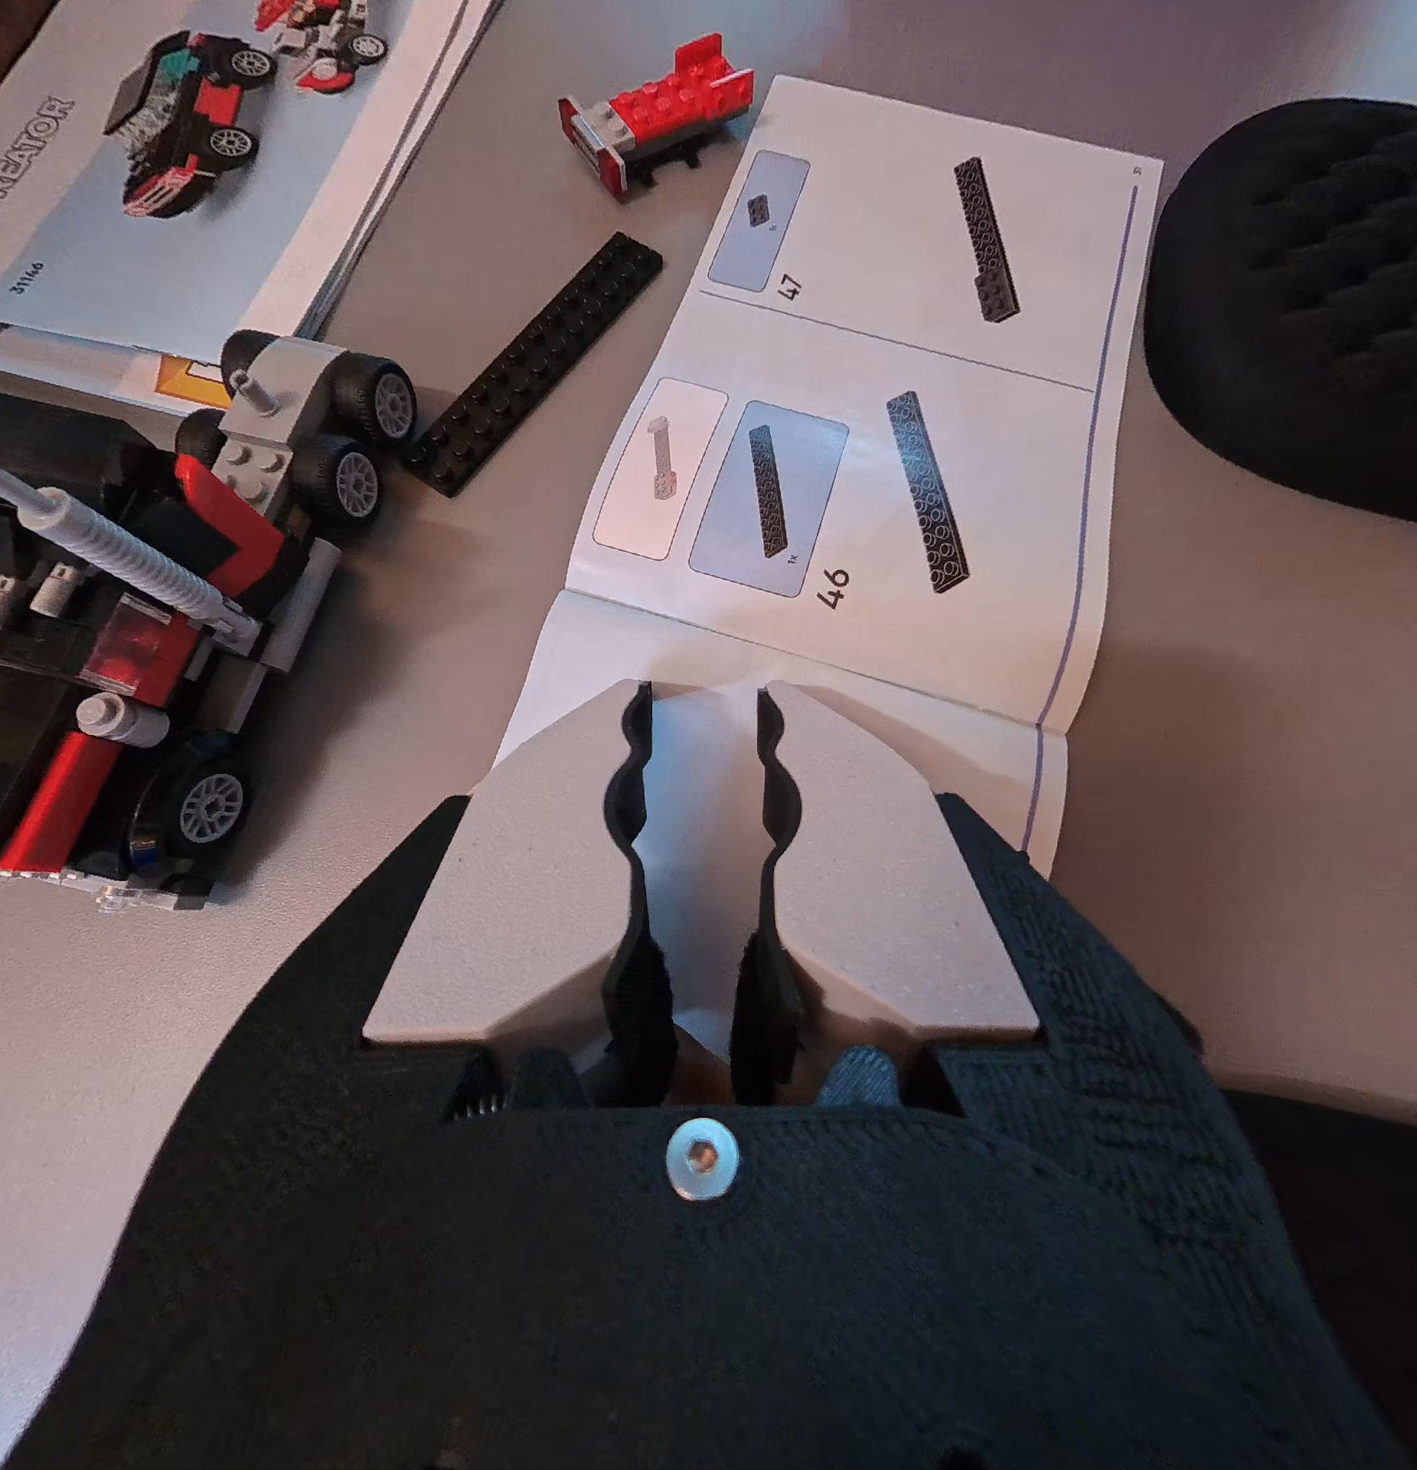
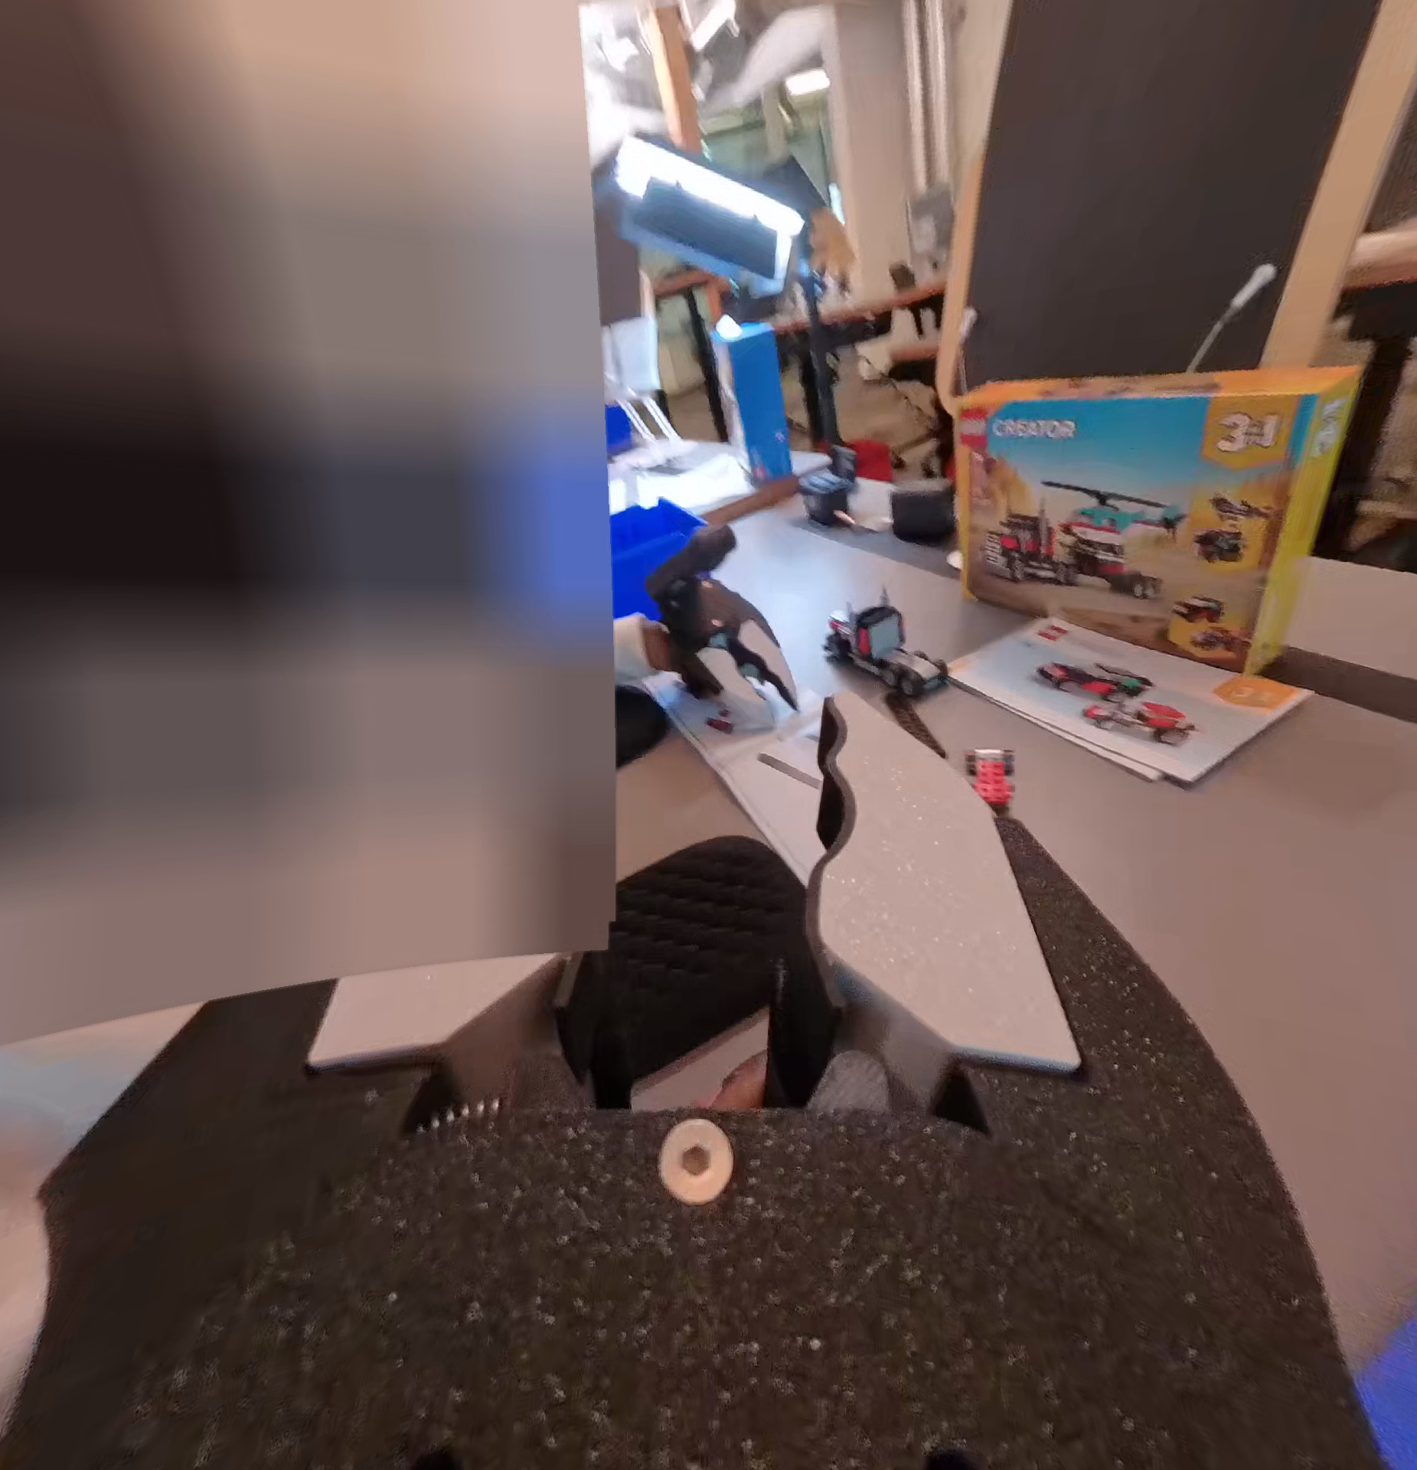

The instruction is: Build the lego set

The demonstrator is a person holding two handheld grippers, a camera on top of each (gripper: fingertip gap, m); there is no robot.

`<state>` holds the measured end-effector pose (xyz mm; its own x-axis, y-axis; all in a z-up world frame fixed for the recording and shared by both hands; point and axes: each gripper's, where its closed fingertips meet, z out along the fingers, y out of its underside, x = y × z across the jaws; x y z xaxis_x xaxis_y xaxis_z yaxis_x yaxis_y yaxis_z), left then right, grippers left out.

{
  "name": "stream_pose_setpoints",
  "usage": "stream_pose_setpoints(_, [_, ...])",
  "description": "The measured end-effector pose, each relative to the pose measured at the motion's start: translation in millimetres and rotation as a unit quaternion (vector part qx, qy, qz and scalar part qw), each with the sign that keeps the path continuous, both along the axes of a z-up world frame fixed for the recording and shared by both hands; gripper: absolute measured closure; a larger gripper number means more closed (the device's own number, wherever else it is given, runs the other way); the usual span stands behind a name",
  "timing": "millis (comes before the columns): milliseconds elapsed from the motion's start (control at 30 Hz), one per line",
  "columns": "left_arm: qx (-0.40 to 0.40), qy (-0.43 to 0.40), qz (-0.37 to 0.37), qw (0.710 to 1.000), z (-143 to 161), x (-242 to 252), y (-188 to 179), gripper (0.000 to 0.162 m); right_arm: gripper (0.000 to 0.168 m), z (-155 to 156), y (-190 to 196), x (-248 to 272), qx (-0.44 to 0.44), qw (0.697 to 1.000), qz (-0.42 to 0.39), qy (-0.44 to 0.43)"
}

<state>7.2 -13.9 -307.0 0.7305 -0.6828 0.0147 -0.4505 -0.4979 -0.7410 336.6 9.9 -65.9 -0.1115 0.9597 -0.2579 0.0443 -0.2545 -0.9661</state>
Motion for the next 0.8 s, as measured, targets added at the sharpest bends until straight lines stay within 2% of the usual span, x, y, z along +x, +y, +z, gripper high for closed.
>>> stream_pose_setpoints(100, [-0.008, -0.006, 0.003, 1.0, 0, -1, -1, 0.137, 0.105, 5, -31, 25, -0.065, 0.985, 0.106, 0.118])
stream_pose_setpoints(200, [-0.025, -0.021, 0.024, 0.999, 2, -1, 1, 0.134, 0.105, -34, -27, 24, -0.129, 0.977, 0.096, 0.143])
stream_pose_setpoints(300, [-0.034, 0.006, 0.018, 0.999, 1, 1, 1, 0.131, 0.114, -27, -38, 36, -0.165, 0.957, 0.116, 0.207])
stream_pose_setpoints(400, [-0.029, 0.033, 0.02, 0.999, 2, -4, 4, 0.131, 0.115, -11, -48, 54, -0.119, 0.972, 0.082, 0.184])
stream_pose_setpoints(467, [-0.025, 0.031, 0.03, 0.999, 5, -7, 7, 0.131, 0.108, -14, -48, 68, -0.049, 0.993, 0.027, 0.1])
stream_pose_setpoints(500, [-0.02, 0.027, 0.034, 0.999, 7, -8, 8, 0.131, 0.103, -24, -36, 79, 0.002, 0.999, -0.036, 0.039])
stream_pose_setpoints(533, [-0.012, 0.023, 0.039, 0.999, 10, -9, 9, 0.131, 0.096, -41, -12, 97, 0.057, 0.99, -0.124, -0.038])
stream_pose_setpoints(567, [-0.005, 0.019, 0.042, 0.999, 12, -9, 9, 0.131, 0.088, -64, 13, 121, 0.097, 0.965, -0.206, -0.127])
stream_pose_setpoints(600, [0.001, 0.014, 0.045, 0.999, 14, -10, 9, 0.131, 0.084, -90, 29, 145, 0.105, 0.938, -0.252, -0.215])
stream_pose_setpoints(633, [0.005, 0.011, 0.047, 0.999, 15, -11, 8, 0.131, 0.081, -116, 34, 162, 0.081, 0.919, -0.258, -0.285])
stream_pose_setpoints(667, [0.008, 0.01, 0.05, 0.999, 16, -12, 7, 0.131, 0.083, -136, 29, 167, 0.053, 0.914, -0.238, -0.325])
stream_pose_setpoints(733, [0.017, 0.009, 0.054, 0.998, 17, -15, 5, 0.131, 0.099, -157, 10, 153, 0.03, 0.922, -0.175, -0.343])
stream_pose_setpoints(800, [0.028, 0.001, 0.061, 0.998, 21, -17, 4, 0.131, 0.099, -167, 5, 136, 0.049, 0.92, -0.159, -0.355])
